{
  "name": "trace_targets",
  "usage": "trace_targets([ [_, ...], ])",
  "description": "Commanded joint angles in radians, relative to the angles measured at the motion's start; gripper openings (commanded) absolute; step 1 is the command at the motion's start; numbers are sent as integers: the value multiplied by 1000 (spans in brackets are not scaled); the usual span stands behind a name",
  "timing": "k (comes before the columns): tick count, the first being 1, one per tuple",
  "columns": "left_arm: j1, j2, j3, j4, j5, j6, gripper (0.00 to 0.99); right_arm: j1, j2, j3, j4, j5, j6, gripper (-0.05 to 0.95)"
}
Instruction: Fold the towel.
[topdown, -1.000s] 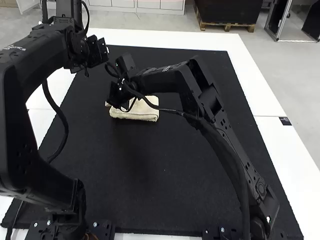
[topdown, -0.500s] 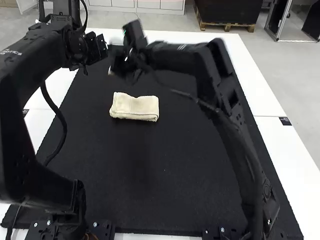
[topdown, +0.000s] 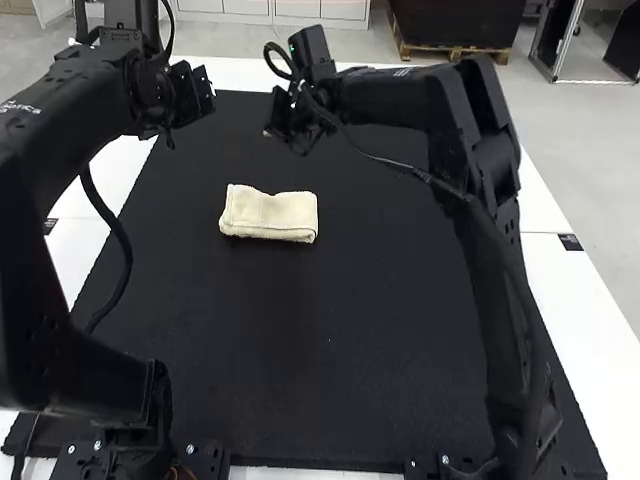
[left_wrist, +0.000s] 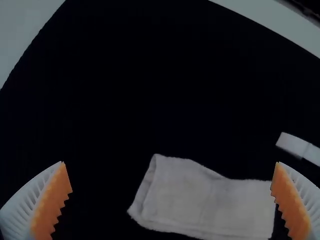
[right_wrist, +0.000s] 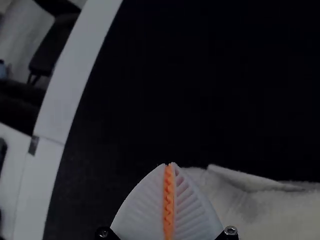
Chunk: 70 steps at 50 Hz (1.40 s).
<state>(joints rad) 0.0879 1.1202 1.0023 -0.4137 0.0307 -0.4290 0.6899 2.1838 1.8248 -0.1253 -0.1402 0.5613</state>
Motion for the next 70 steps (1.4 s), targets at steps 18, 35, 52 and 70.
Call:
trace_targets([
  [18,16,-74,-5,24,-28,-25,948,-248,-372,-309,36,143,-104,-16],
  [35,16,-109,-25,50,-63,-25,956,-475,-657,-619,90,179,-130,-15],
  [52,16,-152,-51,50,-109,-25,957,-563,-874,-803,88,264,-164,-15],
  [70,24,-204,-100,49,-137,-25,961,-573,-1029,-909,112,300,-207,-15],
])
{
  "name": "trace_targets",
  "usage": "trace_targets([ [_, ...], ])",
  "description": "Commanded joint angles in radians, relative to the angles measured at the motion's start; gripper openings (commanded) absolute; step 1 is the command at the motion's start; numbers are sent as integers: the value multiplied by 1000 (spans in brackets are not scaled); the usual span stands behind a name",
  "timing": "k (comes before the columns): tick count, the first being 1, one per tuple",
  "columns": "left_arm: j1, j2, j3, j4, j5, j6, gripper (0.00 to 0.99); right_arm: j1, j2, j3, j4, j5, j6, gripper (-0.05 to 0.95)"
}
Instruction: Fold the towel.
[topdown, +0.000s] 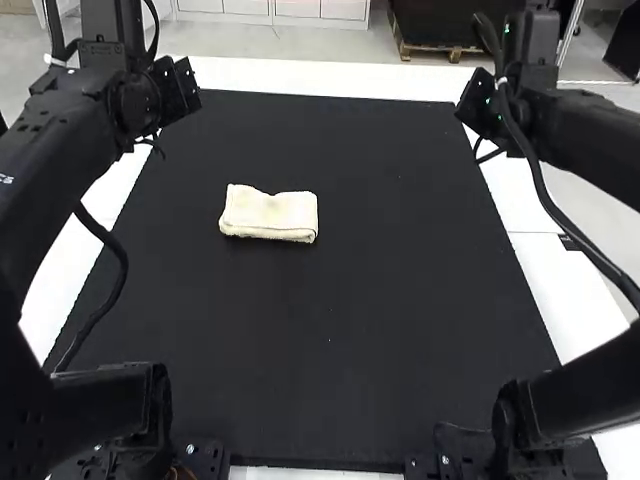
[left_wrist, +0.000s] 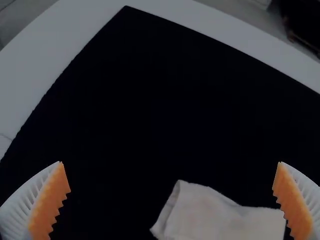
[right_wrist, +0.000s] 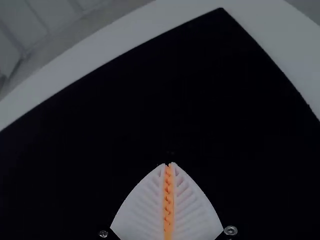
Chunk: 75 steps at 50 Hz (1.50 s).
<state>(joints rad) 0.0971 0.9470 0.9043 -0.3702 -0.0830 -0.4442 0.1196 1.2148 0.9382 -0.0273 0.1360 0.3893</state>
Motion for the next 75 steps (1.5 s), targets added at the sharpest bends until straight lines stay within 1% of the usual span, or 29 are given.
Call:
trace_targets([
  [1,15,-34,-4,5,-24,-10,961,-1,-67,-29,15,24,-38,-15],
  [5,16,-37,-10,7,-26,-10,959,-3,-92,-52,44,24,-40,-15],
  [11,16,-42,-10,16,-31,-10,959,-18,-103,-64,43,24,-43,-15],
  [19,15,-65,-10,31,-35,-8,961,-32,-179,-107,44,28,-115,-15],
  [27,15,-106,-39,40,-40,-7,961,-23,-327,-200,53,40,-141,-15],
  [33,15,-169,-100,63,-41,-7,961,-9,-457,-288,52,65,-145,-15],
  [38,9,-260,-182,77,-47,-5,961,2,-569,-366,69,77,-175,-15],
  [41,-7,-323,-234,99,-60,-1,961,5,-627,-411,96,82,-196,-15],
  [44,-30,-390,-294,131,-81,7,961,3,-692,-450,104,80,-219,-13],
  [49,-31,-453,-355,152,-90,12,959,5,-791,-512,109,68,-230,-15],
  [51,-33,-467,-363,174,-95,16,959,5,-836,-542,110,65,-239,-15],
  [56,-36,-498,-384,234,-97,50,957,3,-937,-596,109,54,-250,-13],
  [58,-39,-505,-400,264,-97,75,957,3,-977,-616,109,48,-270,-13],
  [60,-46,-514,-421,309,-95,98,957,2,-1009,-630,109,45,-282,-15],
  [64,-65,-531,-473,413,-92,125,957,-3,-1060,-639,110,34,-282,-15],
  [66,-74,-544,-502,461,-89,147,956,-3,-1063,-638,110,25,-282,-15],
  [68,-79,-550,-524,490,-84,156,956,-5,-1063,-639,112,25,-282,-15],
  [71,-86,-557,-567,564,-60,177,954,-5,-1063,-645,132,27,-282,-15],
  [75,-94,-565,-610,639,-35,191,951,-5,-1061,-668,208,30,-285,-15],
])
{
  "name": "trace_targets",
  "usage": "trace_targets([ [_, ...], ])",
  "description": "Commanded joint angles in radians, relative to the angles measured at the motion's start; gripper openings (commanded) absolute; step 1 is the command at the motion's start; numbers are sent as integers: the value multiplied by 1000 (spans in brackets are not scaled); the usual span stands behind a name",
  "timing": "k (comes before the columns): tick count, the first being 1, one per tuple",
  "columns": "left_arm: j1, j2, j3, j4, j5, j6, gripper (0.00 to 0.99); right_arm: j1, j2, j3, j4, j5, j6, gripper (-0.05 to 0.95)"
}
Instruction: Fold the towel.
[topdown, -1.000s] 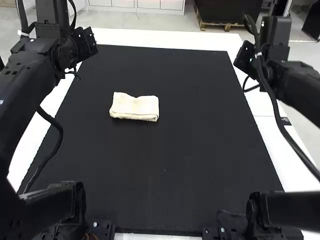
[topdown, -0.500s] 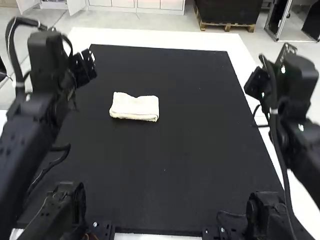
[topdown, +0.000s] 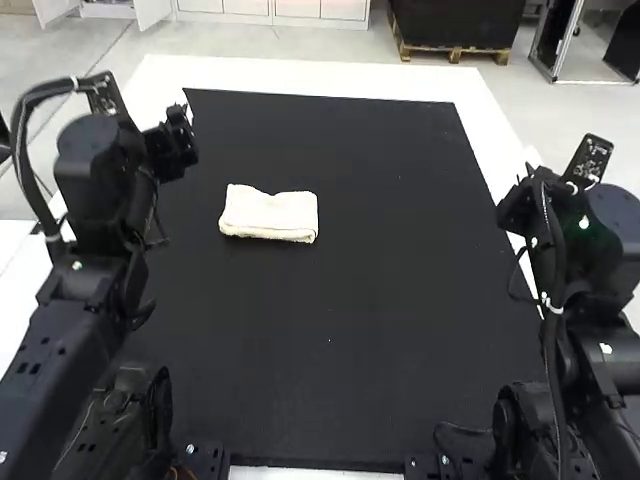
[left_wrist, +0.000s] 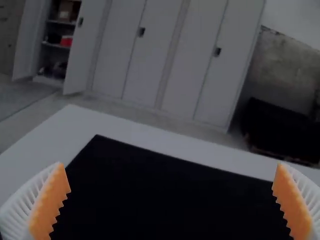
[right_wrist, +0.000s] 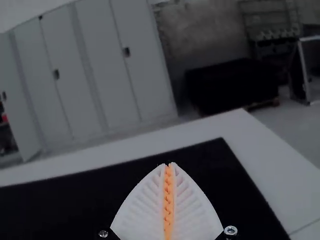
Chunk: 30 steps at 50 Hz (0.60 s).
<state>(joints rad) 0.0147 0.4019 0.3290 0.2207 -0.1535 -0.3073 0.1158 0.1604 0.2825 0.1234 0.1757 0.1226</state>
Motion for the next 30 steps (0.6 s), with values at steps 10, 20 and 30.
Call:
trace_targets([
  [10,-19,-34,-96,100,48,100,964,-1,-7,-75,148,-45,-89,-15],
  [20,-13,-71,-185,152,57,102,966,-2,-7,-128,168,-114,-103,-16],
  [30,-19,-140,-295,172,89,99,962,-19,-28,-240,168,-189,-106,-15],
])
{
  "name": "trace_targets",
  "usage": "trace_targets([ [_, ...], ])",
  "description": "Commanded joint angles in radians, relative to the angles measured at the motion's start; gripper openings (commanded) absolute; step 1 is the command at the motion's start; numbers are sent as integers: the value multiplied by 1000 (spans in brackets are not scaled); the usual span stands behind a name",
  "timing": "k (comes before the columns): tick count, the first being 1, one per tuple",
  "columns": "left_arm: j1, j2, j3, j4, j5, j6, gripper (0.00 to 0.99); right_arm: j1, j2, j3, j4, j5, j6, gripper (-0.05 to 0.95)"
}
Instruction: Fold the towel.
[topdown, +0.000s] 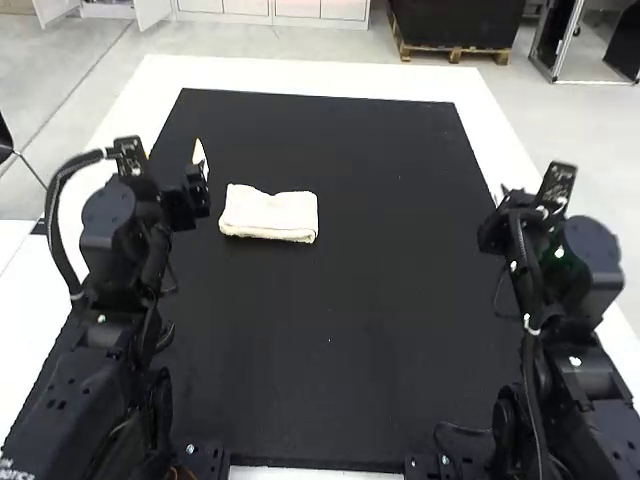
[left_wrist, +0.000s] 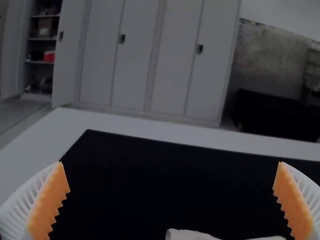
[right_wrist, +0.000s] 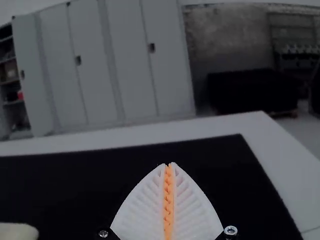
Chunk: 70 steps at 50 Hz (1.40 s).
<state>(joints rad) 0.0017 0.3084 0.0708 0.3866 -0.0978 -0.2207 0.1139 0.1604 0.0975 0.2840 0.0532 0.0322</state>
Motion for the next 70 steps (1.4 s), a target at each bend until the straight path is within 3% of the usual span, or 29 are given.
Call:
trace_targets([
  [1,-6,-58,-48,5,36,12,962,-19,-36,-67,7,-70,-15,-13],
  [4,-6,-106,-71,-18,35,18,962,-28,-76,-94,7,-73,-15,-13],
  [13,0,-325,-69,-267,30,67,957,-57,-162,-96,-82,-119,-38,26],
  [17,1,-304,-71,-272,29,73,957,-77,-159,-96,-115,-130,-52,103],
  [28,3,-311,-71,-287,29,58,959,-120,-159,-96,-129,-182,-49,118],
  [33,3,-311,-71,-299,29,55,959,-126,-159,-96,-163,-193,-51,348],
  [39,3,-311,-69,-331,29,4,961,-134,-159,-96,-217,-194,-52,743],
  [43,3,-311,-69,-376,29,-52,961,-143,-160,-96,-252,-193,-60,861],
  [49,0,-311,-69,-393,29,-167,961,-161,-159,-97,-278,-191,-74,903],
  [52,-2,-311,-69,-483,27,-253,961,-169,-159,-97,-282,-191,-74,908],
  [70,17,-311,-69,-506,26,-263,961,-171,-159,-97,-284,-191,-72,908],
])
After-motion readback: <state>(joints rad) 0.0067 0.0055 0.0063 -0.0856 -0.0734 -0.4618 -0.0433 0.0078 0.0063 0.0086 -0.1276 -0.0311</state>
